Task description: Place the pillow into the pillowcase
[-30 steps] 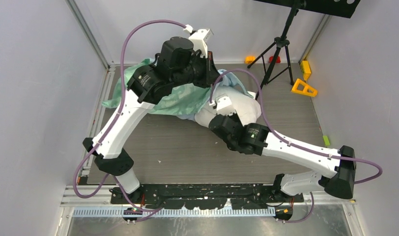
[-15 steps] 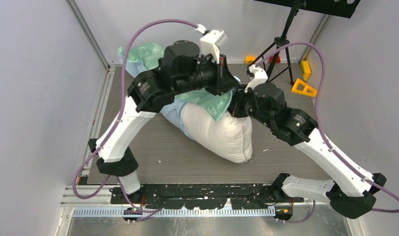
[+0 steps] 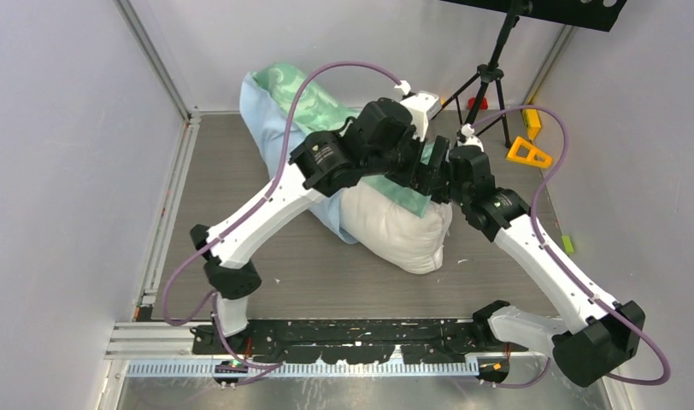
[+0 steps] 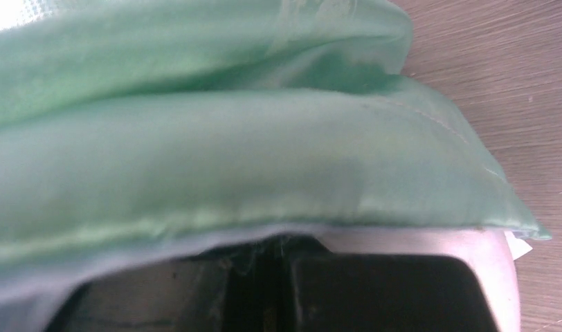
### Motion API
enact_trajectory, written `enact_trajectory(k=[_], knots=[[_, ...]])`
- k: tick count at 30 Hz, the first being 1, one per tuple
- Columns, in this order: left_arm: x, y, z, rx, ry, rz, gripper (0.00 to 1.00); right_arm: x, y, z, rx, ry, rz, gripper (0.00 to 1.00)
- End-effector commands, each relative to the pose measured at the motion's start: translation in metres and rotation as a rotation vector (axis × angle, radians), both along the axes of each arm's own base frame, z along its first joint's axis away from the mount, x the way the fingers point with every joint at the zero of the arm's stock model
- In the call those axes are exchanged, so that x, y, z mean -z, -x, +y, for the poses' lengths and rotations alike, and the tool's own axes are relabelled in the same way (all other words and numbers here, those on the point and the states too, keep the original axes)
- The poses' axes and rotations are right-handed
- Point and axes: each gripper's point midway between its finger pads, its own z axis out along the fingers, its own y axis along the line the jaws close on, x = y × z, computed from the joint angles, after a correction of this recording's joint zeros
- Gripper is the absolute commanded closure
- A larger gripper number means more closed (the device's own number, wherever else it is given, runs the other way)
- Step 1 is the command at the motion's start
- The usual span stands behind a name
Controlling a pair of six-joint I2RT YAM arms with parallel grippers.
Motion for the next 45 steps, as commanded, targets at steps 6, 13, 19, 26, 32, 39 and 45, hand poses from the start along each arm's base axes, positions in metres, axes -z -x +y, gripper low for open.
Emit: enact_trajectory(k=[6, 13, 19, 26, 32, 39, 45], knots=[[-0.027, -0.009, 0.121, -0.344, -0.051, -0.223, 0.17, 0.039, -0.013, -0.006, 0.016, 0.034, 0.123, 1.00], [0.062, -0.052, 0.203, -0.651, -0.187, -0.137, 0.28, 0.034, -0.015, -0.002, -0.002, 0.025, 0.114, 1.00], [0.100, -0.077, 0.198, -0.684, -0.225, -0.133, 0.20, 0.031, -0.011, 0.002, -0.025, 0.010, 0.116, 1.00], [0.131, -0.100, 0.191, -0.728, -0.190, -0.097, 0.25, 0.028, -0.009, 0.001, -0.034, 0.014, 0.115, 1.00], [0.136, -0.115, 0.208, -0.800, -0.226, -0.167, 0.69, 0.025, -0.007, 0.001, -0.042, 0.017, 0.116, 1.00], [0.006, -0.026, 0.120, -0.377, -0.053, -0.400, 1.00, 0.018, -0.014, 0.019, -0.087, -0.004, 0.116, 1.00], [-0.061, 0.032, 0.066, -0.144, 0.067, -0.427, 1.00, 0.011, -0.015, 0.060, -0.140, -0.012, 0.099, 1.00]])
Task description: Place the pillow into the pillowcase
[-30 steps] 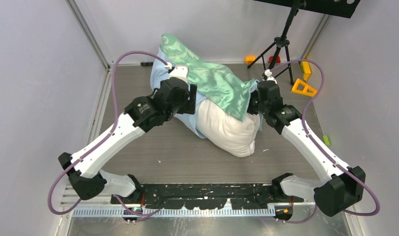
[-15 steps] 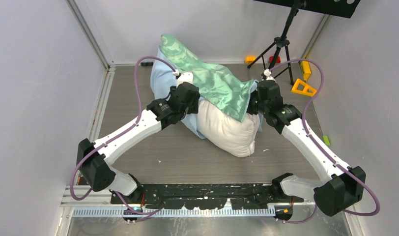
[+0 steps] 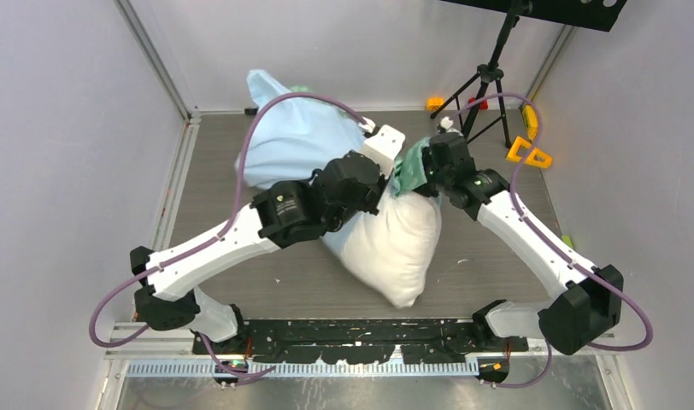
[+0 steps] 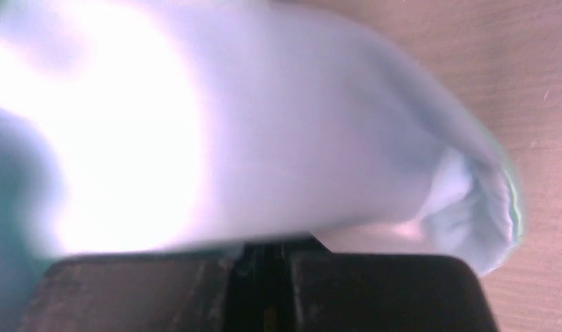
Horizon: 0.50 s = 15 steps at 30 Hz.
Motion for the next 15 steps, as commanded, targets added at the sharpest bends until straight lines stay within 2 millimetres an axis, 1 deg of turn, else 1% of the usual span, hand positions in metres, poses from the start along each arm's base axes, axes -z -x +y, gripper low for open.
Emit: enact_trajectory(k=[1, 3, 6, 7, 8, 9, 11, 12, 13, 14, 15], knots=[[-0.087, 0.019, -0.027, 0.134, 0.217, -0.085, 1.00, 0.000, 0.012, 0.050, -0.124, -0.064, 0.030, 1.00], [-0.071, 0.006, -0.023, 0.108, 0.222, -0.008, 1.00, 0.004, 0.011, 0.051, -0.121, -0.073, 0.040, 1.00], [-0.038, -0.024, -0.001, -0.025, 0.248, 0.114, 1.00, 0.014, 0.010, 0.053, -0.122, -0.068, 0.053, 1.00], [-0.025, -0.038, 0.010, -0.086, 0.256, 0.146, 1.00, 0.019, 0.009, 0.053, -0.124, -0.058, 0.061, 1.00], [-0.012, -0.046, 0.017, -0.123, 0.261, 0.180, 1.00, 0.022, 0.008, 0.054, -0.129, -0.051, 0.066, 1.00], [0.002, -0.056, 0.023, -0.154, 0.252, 0.202, 1.00, 0.022, 0.006, 0.055, -0.136, -0.049, 0.070, 1.00], [0.037, -0.079, 0.040, -0.222, 0.222, 0.264, 1.00, 0.019, 0.003, 0.057, -0.155, -0.032, 0.075, 0.99], [0.052, -0.090, 0.049, -0.253, 0.211, 0.294, 1.00, 0.015, 0.003, 0.054, -0.154, -0.014, 0.070, 0.87], [0.069, -0.099, 0.057, -0.280, 0.205, 0.328, 1.00, 0.009, 0.001, 0.049, -0.146, 0.001, 0.055, 0.65], [0.082, -0.107, 0.066, -0.303, 0.208, 0.353, 1.00, 0.003, 0.001, 0.042, -0.134, 0.014, 0.041, 0.51], [0.089, -0.114, 0.070, -0.304, 0.228, 0.371, 1.00, -0.005, -0.001, 0.033, -0.117, 0.023, 0.028, 0.36]])
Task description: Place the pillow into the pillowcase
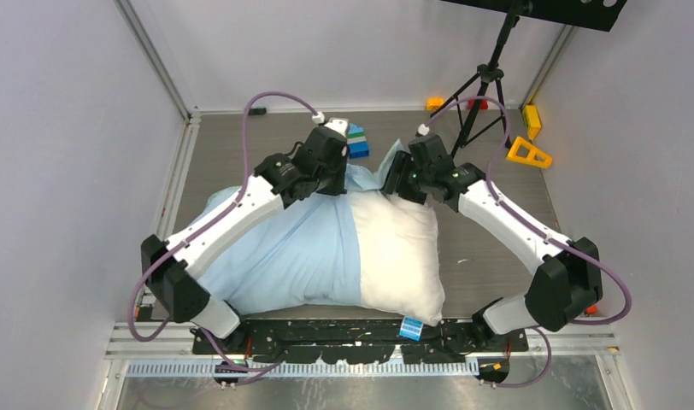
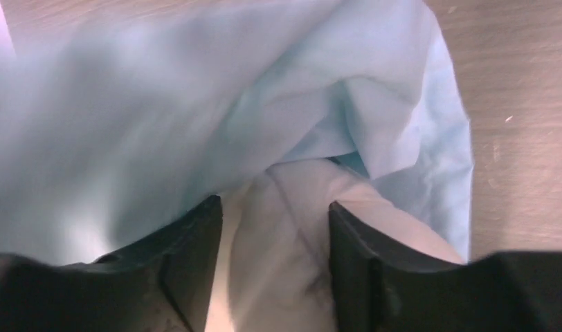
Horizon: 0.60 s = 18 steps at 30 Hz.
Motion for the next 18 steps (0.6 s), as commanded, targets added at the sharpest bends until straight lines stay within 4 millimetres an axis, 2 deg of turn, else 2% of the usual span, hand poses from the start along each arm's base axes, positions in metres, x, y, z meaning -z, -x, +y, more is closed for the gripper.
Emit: enact_trajectory(k=[1, 3, 6, 10, 12, 13, 15, 18], knots=[[0.012, -0.051, 0.009, -0.103, 0.188, 0.013, 1.00, -0.070, -0.014, -0.013, 0.005, -0.033, -0.165, 0.28], [0.019, -0.061, 0.014, -0.115, 0.203, 0.013, 1.00, -0.084, -0.014, -0.038, 0.051, -0.026, -0.189, 0.22], [0.014, -0.078, 0.009, -0.093, 0.239, 0.014, 1.00, -0.094, -0.008, -0.067, 0.096, 0.008, -0.196, 0.20], [-0.012, -0.094, -0.022, 0.015, 0.304, -0.008, 1.00, -0.095, 0.017, -0.069, 0.048, 0.015, -0.183, 0.20], [-0.022, -0.103, -0.034, 0.046, 0.328, -0.020, 1.00, -0.084, 0.034, -0.066, 0.023, 0.031, -0.171, 0.20], [-0.028, -0.106, -0.040, 0.064, 0.341, -0.026, 1.00, -0.072, 0.042, -0.068, 0.020, 0.054, -0.155, 0.18], [-0.036, -0.111, -0.052, 0.095, 0.370, -0.025, 1.00, -0.059, 0.052, -0.069, 0.026, 0.062, -0.142, 0.17], [-0.035, -0.110, -0.070, 0.129, 0.388, 0.002, 1.00, -0.018, 0.069, -0.059, 0.000, 0.009, -0.053, 0.16]])
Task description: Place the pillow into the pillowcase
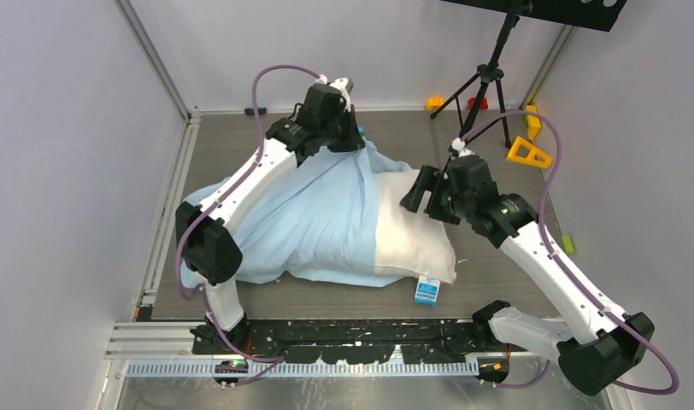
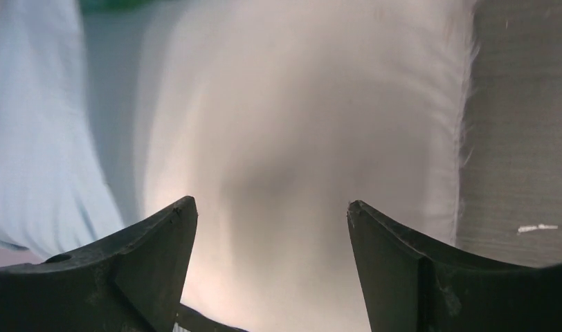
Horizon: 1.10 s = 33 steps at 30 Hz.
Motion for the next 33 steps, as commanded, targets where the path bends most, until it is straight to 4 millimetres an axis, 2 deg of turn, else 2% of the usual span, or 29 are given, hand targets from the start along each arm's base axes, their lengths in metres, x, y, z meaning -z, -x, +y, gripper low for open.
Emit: enact_trajectory(k=[1, 4, 6, 7, 8, 10, 11, 12, 14, 17, 18, 22, 24, 28, 30, 33], knots=[[-0.038, -0.002, -0.039, 0.111, 0.112, -0.081, 1.00, 0.060, 0.022, 0.004, -0.011, -0.017, 0.136, 0.16], [-0.034, 0.015, -0.054, 0.151, 0.104, -0.074, 1.00, 0.088, 0.020, 0.016, -0.020, -0.066, 0.179, 0.16], [-0.026, 0.030, -0.065, 0.190, 0.111, -0.042, 0.96, 0.096, 0.013, 0.030, -0.032, -0.123, 0.193, 0.25], [-0.022, 0.038, -0.068, 0.208, 0.107, -0.022, 0.89, 0.096, 0.010, 0.037, -0.043, -0.154, 0.194, 0.36], [-0.017, 0.045, -0.068, 0.213, 0.093, -0.004, 0.81, 0.094, 0.008, 0.045, -0.054, -0.185, 0.197, 0.51], [-0.016, 0.061, -0.063, 0.214, 0.056, 0.004, 0.57, 0.091, 0.003, 0.052, -0.054, -0.205, 0.184, 0.79], [-0.019, 0.068, -0.057, 0.197, 0.036, -0.006, 0.45, 0.089, 0.002, 0.053, -0.046, -0.204, 0.176, 0.90], [-0.020, 0.076, -0.051, 0.183, 0.017, -0.012, 0.36, 0.087, 0.000, 0.053, -0.038, -0.204, 0.167, 0.98], [-0.028, 0.093, -0.036, 0.154, -0.011, -0.021, 0.21, 0.085, -0.001, 0.052, -0.024, -0.212, 0.153, 1.00], [-0.035, 0.118, -0.014, 0.111, -0.053, -0.050, 0.17, 0.081, -0.002, 0.049, -0.003, -0.205, 0.135, 0.98], [-0.033, 0.126, -0.008, 0.099, -0.078, -0.050, 0.17, 0.079, -0.001, 0.047, 0.002, -0.197, 0.129, 0.93], [-0.011, 0.154, 0.012, 0.050, -0.250, -0.044, 0.20, 0.063, 0.001, 0.026, 0.047, -0.119, 0.077, 0.53], [0.000, 0.167, 0.019, 0.033, -0.315, -0.043, 0.18, 0.054, 0.003, 0.009, 0.080, -0.055, 0.045, 0.39], [0.021, 0.192, 0.016, 0.043, -0.361, -0.034, 0.15, 0.045, 0.014, -0.021, 0.133, 0.052, 0.018, 0.27], [0.031, 0.198, 0.011, 0.057, -0.371, -0.025, 0.14, 0.053, 0.019, -0.029, 0.146, 0.090, 0.031, 0.22], [0.046, 0.198, 0.005, 0.058, -0.416, -0.020, 0.16, 0.071, 0.024, -0.031, 0.137, 0.108, 0.062, 0.19]])
